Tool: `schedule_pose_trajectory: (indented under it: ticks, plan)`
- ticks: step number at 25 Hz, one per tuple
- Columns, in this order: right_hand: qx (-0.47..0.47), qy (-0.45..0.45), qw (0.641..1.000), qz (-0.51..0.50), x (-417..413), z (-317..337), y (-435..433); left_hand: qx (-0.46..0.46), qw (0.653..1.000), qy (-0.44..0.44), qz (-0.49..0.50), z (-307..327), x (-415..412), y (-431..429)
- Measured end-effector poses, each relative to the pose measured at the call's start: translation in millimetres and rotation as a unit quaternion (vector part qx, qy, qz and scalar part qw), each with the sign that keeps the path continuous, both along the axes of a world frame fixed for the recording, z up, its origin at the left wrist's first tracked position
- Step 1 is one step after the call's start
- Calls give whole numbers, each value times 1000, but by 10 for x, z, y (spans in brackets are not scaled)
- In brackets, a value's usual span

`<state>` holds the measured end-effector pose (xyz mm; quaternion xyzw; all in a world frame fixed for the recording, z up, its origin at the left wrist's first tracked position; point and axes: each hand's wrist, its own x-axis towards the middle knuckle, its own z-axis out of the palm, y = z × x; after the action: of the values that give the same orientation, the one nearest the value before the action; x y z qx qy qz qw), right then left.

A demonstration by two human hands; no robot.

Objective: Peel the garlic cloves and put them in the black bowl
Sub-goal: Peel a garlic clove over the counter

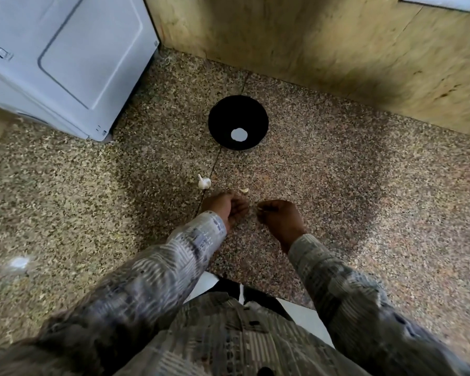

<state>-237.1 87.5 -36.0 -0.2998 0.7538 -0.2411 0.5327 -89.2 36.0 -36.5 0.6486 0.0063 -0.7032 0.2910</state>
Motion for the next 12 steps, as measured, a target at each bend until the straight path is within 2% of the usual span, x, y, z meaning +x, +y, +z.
schedule_pose_trajectory:
  ticks: [4,5,6,7,8,12]
  plan:
    - [-4,-15,1000,11,-3,29,-74,21,999,37,9,16,238,311]
    - [-10,8,999,39,9,41,-98,31,998,49,13,41,299,415]
    - [-30,74,991,109,28,55,-135,41,998,52,20,60,355,521]
    - [-70,163,962,206,54,66,-180,44,997,54,31,79,402,620]
    - [-111,234,916,307,104,96,-218,45,997,51,44,92,441,714]
    - [-214,300,752,546,430,91,-110,47,994,51,80,143,558,1043]
